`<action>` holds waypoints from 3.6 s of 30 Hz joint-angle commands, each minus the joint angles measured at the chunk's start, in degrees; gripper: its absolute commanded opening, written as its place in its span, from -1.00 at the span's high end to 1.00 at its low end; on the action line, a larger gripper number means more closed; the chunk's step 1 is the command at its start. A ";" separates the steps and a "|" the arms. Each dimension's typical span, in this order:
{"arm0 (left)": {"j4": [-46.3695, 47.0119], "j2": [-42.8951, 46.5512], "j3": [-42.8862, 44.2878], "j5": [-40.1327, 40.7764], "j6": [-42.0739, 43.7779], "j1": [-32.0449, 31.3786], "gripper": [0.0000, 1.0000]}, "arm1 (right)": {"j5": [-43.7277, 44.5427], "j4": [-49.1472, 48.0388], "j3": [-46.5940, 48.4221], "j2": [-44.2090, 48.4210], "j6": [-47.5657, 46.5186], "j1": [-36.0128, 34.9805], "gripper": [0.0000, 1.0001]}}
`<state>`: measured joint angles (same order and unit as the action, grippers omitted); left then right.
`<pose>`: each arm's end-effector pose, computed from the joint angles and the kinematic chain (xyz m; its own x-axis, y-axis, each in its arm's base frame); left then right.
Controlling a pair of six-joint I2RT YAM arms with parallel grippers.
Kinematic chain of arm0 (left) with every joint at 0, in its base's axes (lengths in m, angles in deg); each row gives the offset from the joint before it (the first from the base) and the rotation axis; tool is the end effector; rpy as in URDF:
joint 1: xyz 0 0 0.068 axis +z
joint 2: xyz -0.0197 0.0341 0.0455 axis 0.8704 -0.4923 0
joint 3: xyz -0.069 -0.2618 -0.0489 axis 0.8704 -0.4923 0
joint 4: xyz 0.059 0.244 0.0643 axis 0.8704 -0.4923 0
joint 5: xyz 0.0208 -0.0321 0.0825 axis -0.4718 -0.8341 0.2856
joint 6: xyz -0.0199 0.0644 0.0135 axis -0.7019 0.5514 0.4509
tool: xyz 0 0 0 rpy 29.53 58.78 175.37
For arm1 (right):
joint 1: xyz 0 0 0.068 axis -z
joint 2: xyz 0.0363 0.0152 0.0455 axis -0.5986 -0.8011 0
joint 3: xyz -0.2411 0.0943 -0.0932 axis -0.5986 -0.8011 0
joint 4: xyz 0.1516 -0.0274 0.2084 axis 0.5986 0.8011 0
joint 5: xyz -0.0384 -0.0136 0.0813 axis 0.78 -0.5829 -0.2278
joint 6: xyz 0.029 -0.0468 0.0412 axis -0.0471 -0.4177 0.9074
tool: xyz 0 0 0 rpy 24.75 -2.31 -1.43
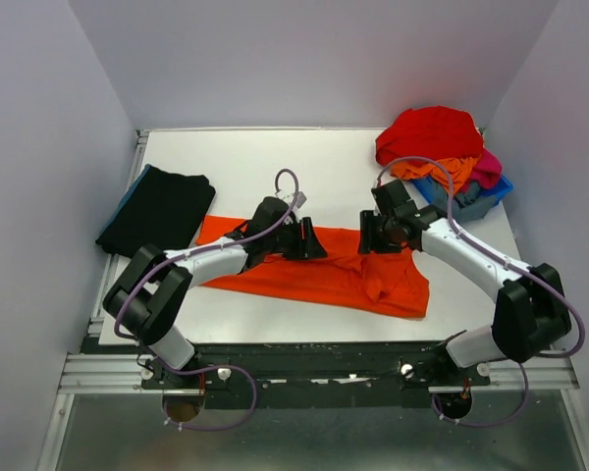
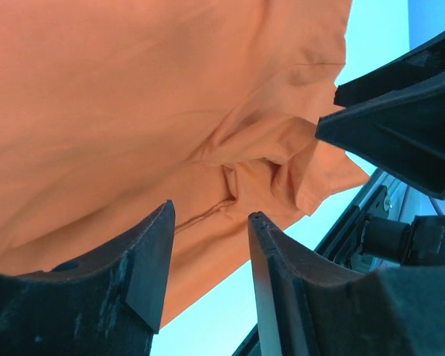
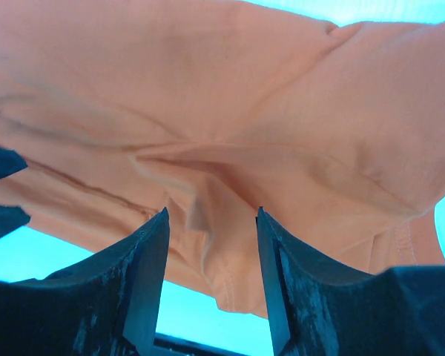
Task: Fold and stack the t-shirts
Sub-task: Fold the other side of the tshirt into a rectangle
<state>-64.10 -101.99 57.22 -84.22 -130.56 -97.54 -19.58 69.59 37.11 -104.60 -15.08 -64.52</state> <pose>0.2630 -0.2249 0.1827 -0.8850 -0.1168 -0.4508 0.2783 0.6434 -0.7132 0.2683 0.1394 0.2185 -0.8846 -0.0196 -0.4660 -0.1125 0.9786 0.1724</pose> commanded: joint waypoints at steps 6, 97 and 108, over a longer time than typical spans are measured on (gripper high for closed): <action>4.54 -2.80 3.49 -4.52 1.10 -4.97 0.02 | -6.19 -0.40 -9.58 12.56 1.88 -0.29 -0.13; -21.92 -13.08 22.21 19.30 9.63 -18.42 0.13 | -8.55 -7.34 -32.35 32.79 31.77 -0.29 0.99; -20.17 -16.34 23.62 21.40 7.70 -18.33 0.43 | -7.23 -6.29 -32.35 34.10 31.86 -0.20 0.99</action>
<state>-86.46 -117.68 80.19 -64.22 -121.42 -116.01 -29.35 60.93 4.13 -71.91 16.13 -64.56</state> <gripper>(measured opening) 0.371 0.013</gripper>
